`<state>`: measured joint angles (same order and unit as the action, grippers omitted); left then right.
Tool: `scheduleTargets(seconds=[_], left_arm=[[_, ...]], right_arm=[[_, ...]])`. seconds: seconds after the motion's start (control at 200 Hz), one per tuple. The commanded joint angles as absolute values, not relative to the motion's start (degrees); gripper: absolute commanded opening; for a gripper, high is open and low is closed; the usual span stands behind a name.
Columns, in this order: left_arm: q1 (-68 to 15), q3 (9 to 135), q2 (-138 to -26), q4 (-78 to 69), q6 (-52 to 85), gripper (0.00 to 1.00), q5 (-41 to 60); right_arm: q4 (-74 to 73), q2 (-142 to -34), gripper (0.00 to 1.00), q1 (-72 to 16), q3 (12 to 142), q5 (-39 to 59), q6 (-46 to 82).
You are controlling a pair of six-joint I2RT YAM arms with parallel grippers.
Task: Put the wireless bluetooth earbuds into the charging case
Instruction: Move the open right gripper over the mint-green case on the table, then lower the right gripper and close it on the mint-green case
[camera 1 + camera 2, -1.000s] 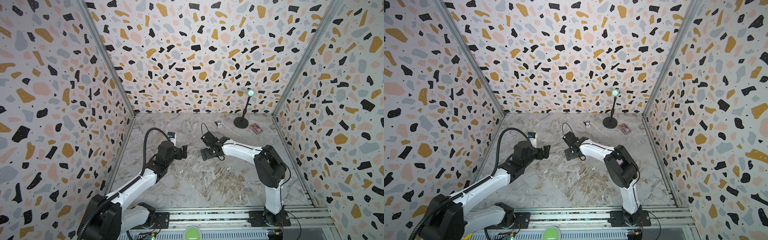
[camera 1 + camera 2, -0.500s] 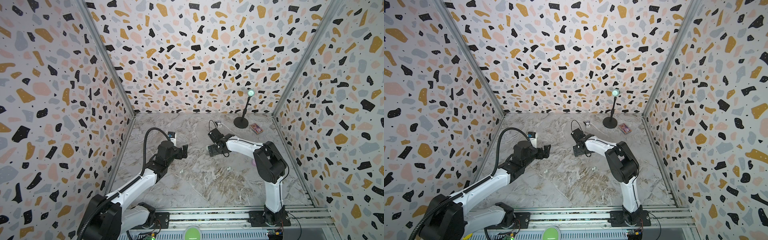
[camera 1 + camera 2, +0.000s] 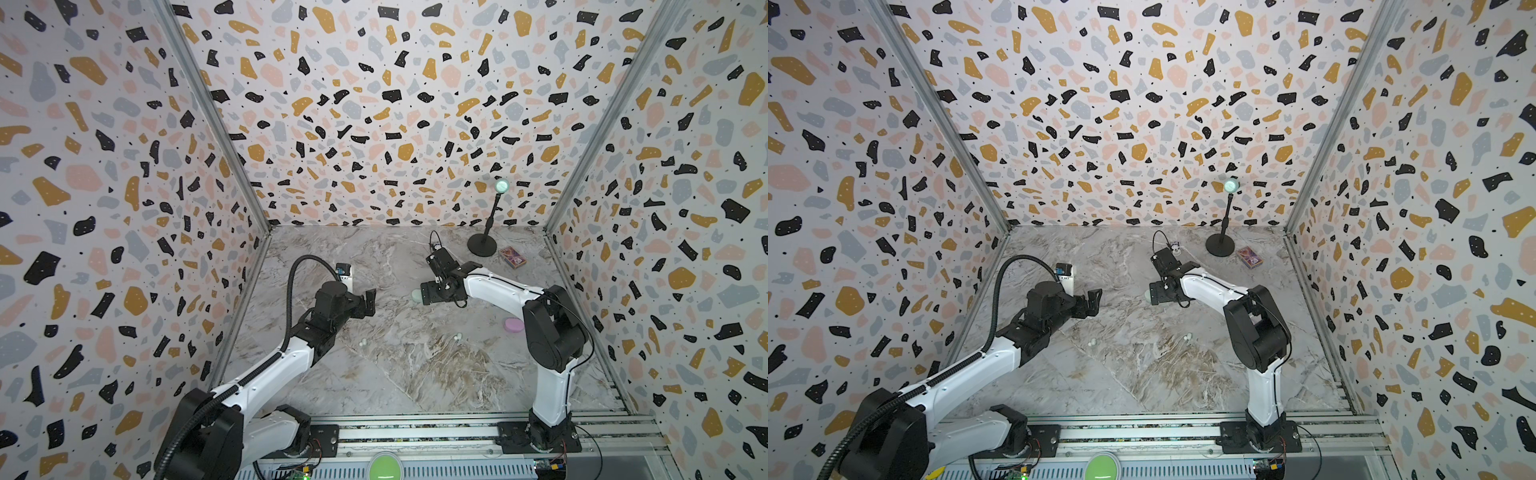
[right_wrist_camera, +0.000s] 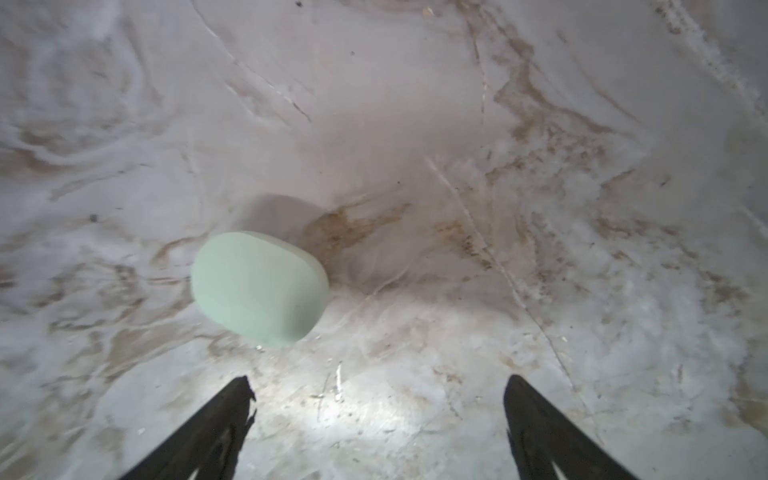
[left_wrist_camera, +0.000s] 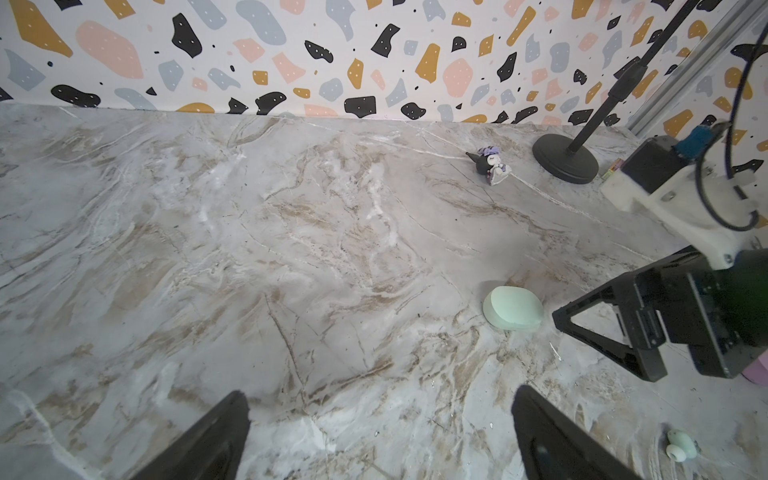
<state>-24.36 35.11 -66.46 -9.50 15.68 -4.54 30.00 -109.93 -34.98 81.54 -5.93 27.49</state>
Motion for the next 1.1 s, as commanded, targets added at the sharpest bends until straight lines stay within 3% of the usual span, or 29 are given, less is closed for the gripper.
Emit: scheduleTargets(seconds=[0.0,0.365,1.091], left_arm=[[-23.9,34.4,-66.1,-11.9,15.4,1.0,-3.5],[-24.0,34.2,-66.1,-12.2,15.6,1.0,-3.2],[-23.9,34.0,-66.4,-12.7,15.9,1.0,-2.9]], right_arm=[[31.9,-108.0,0.94,-35.0,83.5,-1.1,34.9],[38.1,-117.5,0.93,-36.9,93.8,-4.0,46.8],[41.0,-127.2,0.8,-37.7,104.1,-5.3,46.7]])
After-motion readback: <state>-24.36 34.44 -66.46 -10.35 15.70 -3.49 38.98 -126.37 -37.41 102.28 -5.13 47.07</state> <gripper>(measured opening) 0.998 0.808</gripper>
